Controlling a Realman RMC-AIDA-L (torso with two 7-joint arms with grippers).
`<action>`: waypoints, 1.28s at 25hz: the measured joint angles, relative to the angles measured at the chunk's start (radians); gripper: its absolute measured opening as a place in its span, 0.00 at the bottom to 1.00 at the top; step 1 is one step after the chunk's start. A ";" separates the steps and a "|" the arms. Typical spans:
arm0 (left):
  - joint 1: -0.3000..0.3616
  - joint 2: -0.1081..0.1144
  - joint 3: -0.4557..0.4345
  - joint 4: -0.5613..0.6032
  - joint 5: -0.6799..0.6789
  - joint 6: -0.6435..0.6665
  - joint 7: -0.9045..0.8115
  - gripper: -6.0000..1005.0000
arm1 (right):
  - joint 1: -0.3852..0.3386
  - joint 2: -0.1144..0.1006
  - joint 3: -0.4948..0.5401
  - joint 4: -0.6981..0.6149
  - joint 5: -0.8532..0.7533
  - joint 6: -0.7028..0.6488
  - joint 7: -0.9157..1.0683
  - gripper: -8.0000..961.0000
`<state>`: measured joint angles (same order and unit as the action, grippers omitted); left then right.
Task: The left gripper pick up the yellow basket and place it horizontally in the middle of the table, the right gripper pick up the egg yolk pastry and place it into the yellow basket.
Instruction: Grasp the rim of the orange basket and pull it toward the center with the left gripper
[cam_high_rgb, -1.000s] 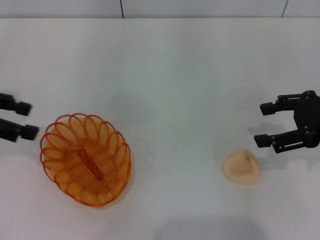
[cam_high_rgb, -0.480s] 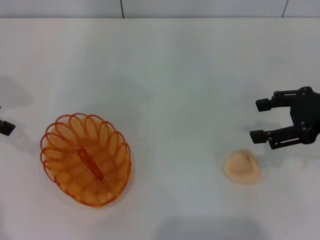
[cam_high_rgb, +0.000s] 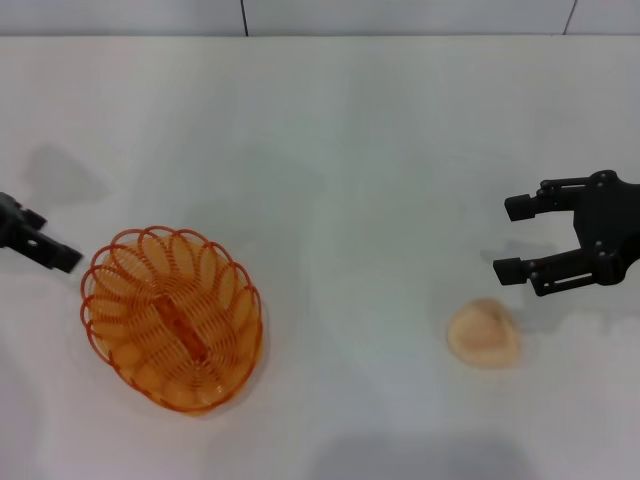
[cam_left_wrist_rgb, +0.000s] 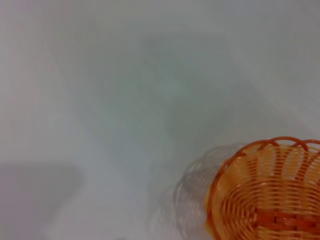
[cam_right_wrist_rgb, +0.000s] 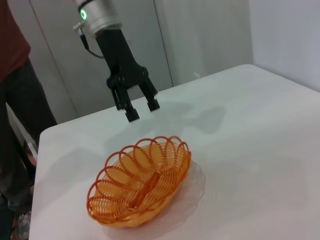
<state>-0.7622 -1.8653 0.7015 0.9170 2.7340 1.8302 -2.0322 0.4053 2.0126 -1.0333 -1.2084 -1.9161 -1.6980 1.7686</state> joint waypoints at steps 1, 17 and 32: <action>-0.005 -0.007 0.015 -0.007 0.004 -0.008 -0.018 0.86 | 0.000 0.000 0.000 0.000 0.000 0.000 0.000 0.88; -0.036 -0.038 0.082 -0.092 0.026 -0.140 -0.065 0.85 | 0.009 0.000 -0.002 0.003 0.003 0.001 0.006 0.88; -0.054 -0.066 0.121 -0.132 0.026 -0.187 -0.056 0.82 | 0.013 0.000 -0.004 -0.002 0.006 0.001 0.011 0.88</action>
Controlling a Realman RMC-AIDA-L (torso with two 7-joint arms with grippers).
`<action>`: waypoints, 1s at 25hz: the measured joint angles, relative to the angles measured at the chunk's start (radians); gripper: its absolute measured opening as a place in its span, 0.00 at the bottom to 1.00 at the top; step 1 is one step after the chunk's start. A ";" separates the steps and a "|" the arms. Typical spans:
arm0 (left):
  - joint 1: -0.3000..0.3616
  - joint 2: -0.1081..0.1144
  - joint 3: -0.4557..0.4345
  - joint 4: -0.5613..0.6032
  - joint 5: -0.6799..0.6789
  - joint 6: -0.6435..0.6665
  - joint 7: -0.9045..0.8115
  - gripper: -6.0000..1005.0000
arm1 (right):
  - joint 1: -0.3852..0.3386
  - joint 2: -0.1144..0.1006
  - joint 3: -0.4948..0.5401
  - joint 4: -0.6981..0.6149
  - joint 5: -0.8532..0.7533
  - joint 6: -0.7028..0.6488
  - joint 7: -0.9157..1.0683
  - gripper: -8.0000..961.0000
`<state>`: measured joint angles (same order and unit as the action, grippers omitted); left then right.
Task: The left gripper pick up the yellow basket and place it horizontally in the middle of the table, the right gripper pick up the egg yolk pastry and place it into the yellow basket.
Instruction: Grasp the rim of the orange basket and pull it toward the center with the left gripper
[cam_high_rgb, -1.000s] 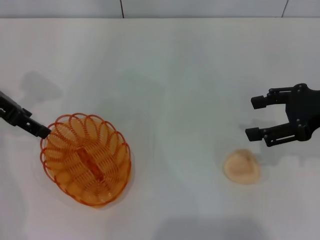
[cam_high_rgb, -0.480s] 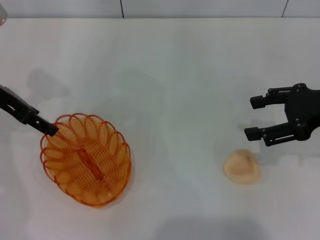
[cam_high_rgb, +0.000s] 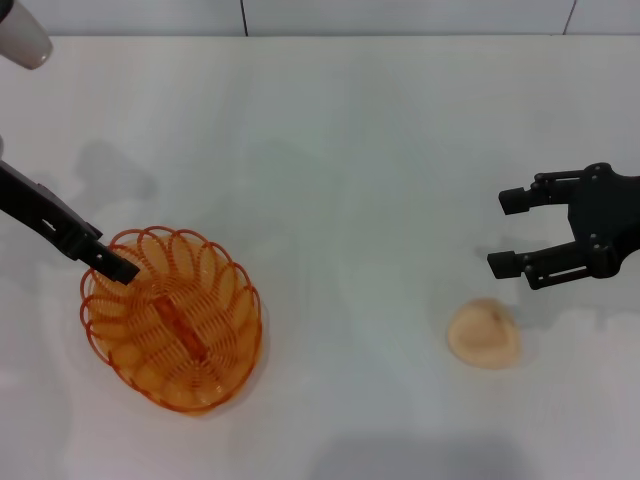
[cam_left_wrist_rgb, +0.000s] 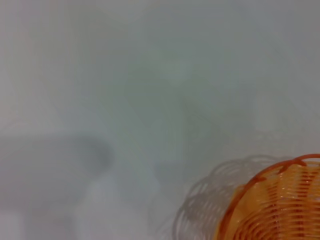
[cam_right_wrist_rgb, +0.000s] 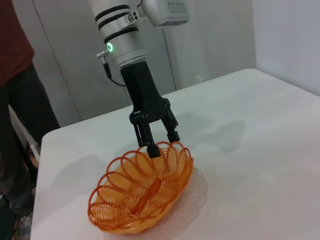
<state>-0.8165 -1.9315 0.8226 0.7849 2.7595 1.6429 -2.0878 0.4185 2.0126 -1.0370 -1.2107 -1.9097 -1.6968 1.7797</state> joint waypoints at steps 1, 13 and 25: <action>0.000 0.000 0.000 0.000 0.000 0.000 0.000 0.82 | 0.000 0.000 0.000 -0.001 0.000 0.000 0.000 0.88; 0.006 0.000 0.052 0.006 0.005 0.000 0.069 0.79 | 0.000 0.000 -0.001 -0.006 0.000 -0.004 0.011 0.88; -0.025 0.002 0.080 0.011 0.009 -0.037 0.112 0.77 | 0.003 0.000 -0.011 -0.009 0.000 -0.001 0.012 0.88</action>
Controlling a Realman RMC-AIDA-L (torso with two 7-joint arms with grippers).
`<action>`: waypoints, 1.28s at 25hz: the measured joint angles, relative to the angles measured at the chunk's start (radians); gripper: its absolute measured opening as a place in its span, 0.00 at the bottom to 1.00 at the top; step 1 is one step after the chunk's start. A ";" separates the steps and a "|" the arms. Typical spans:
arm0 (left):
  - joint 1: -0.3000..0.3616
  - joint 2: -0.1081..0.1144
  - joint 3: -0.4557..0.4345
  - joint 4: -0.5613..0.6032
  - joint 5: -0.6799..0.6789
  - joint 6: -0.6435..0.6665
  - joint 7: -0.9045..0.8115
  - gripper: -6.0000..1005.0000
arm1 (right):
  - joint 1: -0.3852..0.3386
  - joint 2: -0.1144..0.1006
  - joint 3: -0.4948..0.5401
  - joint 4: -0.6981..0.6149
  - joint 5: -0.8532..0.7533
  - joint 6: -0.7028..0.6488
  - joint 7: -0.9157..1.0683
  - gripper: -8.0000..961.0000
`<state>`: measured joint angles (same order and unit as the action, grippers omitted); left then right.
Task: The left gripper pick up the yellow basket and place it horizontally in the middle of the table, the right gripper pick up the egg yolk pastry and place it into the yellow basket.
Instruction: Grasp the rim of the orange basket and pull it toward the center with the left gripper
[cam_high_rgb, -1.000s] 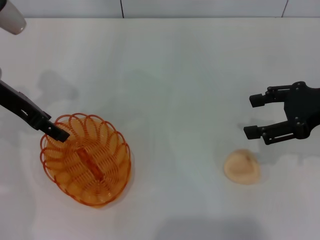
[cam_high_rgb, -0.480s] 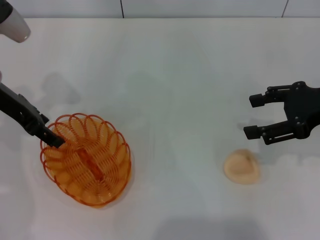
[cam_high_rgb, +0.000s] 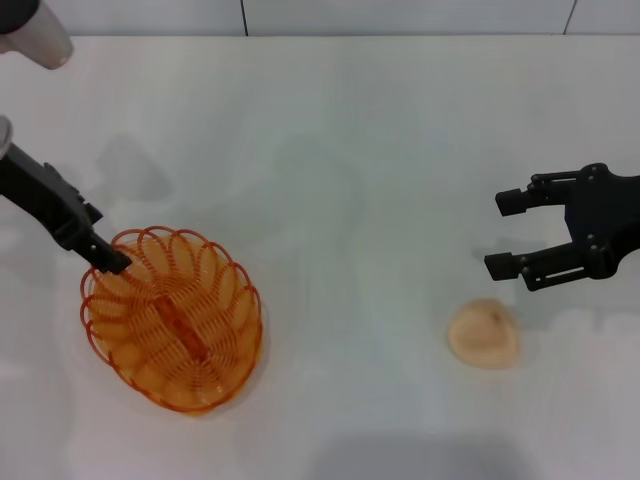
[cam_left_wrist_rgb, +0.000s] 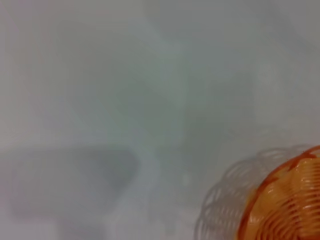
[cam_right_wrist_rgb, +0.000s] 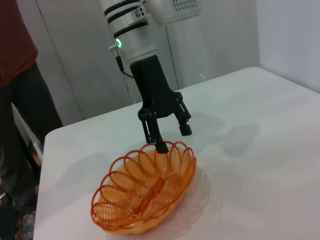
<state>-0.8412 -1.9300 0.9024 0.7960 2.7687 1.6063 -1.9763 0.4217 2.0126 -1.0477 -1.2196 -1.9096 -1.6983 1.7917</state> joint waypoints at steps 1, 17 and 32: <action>-0.002 -0.003 0.001 0.000 0.000 -0.003 0.003 0.77 | 0.001 0.000 0.000 0.000 0.000 0.000 0.000 0.88; -0.004 -0.044 0.016 -0.009 -0.007 -0.018 0.025 0.74 | 0.004 0.000 0.000 0.000 0.001 0.002 0.002 0.88; -0.008 -0.055 0.017 -0.045 -0.008 -0.026 0.028 0.67 | 0.005 0.000 0.000 0.000 0.001 0.002 0.004 0.88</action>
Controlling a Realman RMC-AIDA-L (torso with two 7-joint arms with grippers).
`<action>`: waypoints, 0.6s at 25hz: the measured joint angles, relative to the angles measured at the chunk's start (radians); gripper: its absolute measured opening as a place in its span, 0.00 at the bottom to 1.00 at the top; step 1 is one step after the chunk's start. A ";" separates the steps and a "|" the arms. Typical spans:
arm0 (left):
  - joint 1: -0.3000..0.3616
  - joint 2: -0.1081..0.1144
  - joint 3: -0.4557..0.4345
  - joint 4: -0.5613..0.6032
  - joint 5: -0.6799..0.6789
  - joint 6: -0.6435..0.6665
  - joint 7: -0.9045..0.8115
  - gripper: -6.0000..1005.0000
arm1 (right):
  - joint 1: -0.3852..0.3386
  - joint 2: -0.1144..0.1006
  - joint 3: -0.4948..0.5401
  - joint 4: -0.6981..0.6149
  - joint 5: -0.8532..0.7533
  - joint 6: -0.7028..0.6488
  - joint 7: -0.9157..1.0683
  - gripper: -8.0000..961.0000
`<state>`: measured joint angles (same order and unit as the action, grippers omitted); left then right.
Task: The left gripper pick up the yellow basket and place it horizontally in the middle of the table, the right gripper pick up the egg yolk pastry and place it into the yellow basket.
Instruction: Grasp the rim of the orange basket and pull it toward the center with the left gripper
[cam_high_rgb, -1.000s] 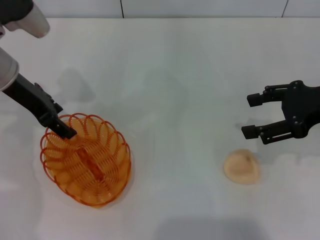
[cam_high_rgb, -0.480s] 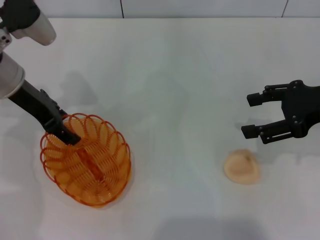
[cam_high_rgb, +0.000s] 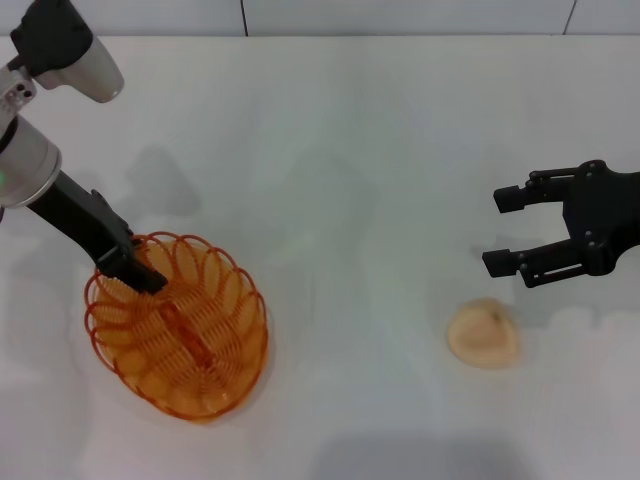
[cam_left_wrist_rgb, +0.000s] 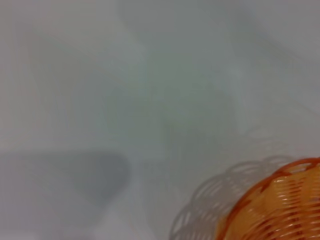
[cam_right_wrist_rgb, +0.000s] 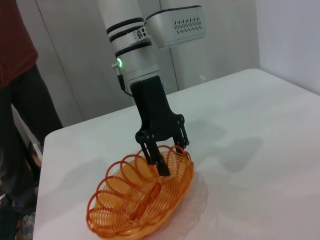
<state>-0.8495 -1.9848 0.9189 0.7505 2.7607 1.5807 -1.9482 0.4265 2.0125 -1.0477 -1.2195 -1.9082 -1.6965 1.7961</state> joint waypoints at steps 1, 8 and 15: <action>0.001 0.000 0.000 0.002 -0.001 0.000 0.000 0.66 | 0.000 0.000 0.000 0.000 0.000 0.000 0.002 0.88; 0.004 0.001 0.000 0.006 0.004 0.001 -0.007 0.52 | 0.000 0.000 0.000 0.000 0.000 0.000 0.008 0.88; 0.008 0.005 0.001 0.006 0.009 -0.004 -0.017 0.35 | 0.001 0.000 0.000 -0.002 0.000 0.000 0.008 0.88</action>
<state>-0.8420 -1.9797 0.9204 0.7565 2.7695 1.5763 -1.9652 0.4273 2.0126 -1.0477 -1.2210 -1.9082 -1.6965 1.8039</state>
